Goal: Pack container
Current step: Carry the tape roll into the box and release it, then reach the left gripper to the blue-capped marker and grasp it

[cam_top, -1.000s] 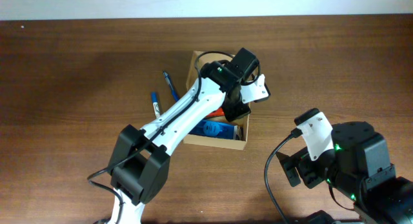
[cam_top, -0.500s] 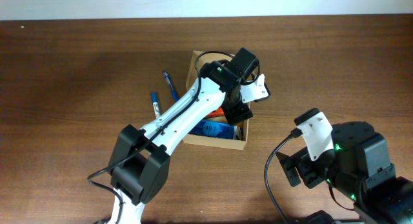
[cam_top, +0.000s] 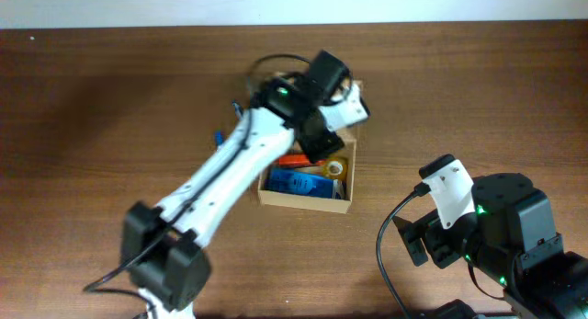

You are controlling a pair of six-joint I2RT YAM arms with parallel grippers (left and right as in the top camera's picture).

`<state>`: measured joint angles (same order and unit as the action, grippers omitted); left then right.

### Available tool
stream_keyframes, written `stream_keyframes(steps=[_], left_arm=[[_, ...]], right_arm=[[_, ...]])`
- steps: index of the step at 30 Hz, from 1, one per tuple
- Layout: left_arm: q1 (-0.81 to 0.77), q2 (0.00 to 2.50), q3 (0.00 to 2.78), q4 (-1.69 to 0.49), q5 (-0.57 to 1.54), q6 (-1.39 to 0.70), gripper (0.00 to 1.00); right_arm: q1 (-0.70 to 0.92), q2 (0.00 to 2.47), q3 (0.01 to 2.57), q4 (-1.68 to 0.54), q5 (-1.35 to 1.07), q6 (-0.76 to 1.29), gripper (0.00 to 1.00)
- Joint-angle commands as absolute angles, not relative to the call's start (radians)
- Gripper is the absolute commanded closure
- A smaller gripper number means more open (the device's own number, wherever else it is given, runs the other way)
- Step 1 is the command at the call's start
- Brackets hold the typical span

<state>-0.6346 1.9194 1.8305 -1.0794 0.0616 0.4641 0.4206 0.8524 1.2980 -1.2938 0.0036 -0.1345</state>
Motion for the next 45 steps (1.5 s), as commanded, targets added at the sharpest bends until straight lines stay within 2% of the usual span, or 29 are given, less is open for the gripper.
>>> stream_keyframes(steps=[1,8,15,21,31,36,39,42,44,45], left_arm=[[-0.56,1.857,1.834,-1.103,0.032,0.372,0.36],[-0.292,1.832,1.834,-1.134,0.028,0.146,0.41],[-0.197,1.896,1.796,-1.133,-0.035,-0.166,0.41],[-0.188,1.919,1.598,-1.047,-0.034,-0.179,0.41],[-0.174,1.919,1.25,-0.699,-0.035,-0.179,0.42],[-0.174,1.927,1.206,-0.665,-0.078,-0.179,0.49],[-0.176,1.963,1.206,-0.664,-0.088,-0.179,0.5],[-0.176,1.968,1.206,-0.665,-0.099,-0.179,0.57],[-0.176,1.968,1.206,-0.665,-0.099,-0.179,0.72],[-0.176,1.968,1.206,-0.665,-0.099,-0.179,0.76]], right_arm=[[0.425,0.85,1.313,-1.294,0.012,-0.133,0.01],[0.425,0.85,1.313,-1.294,0.012,-0.133,0.01],[0.425,0.85,1.313,-1.294,0.012,-0.133,0.01],[0.425,0.85,1.313,-1.294,0.012,-0.133,0.01],[0.425,0.85,1.313,-1.294,0.012,-0.133,0.01],[0.425,0.85,1.313,-1.294,0.012,-0.133,0.01],[0.425,0.85,1.313,-1.294,0.012,-0.133,0.01],[0.425,0.85,1.313,-1.294,0.012,-0.133,0.01],[0.425,0.85,1.313,-1.294,0.012,-0.133,0.01],[0.425,0.85,1.313,-1.294,0.012,-0.133,0.01]])
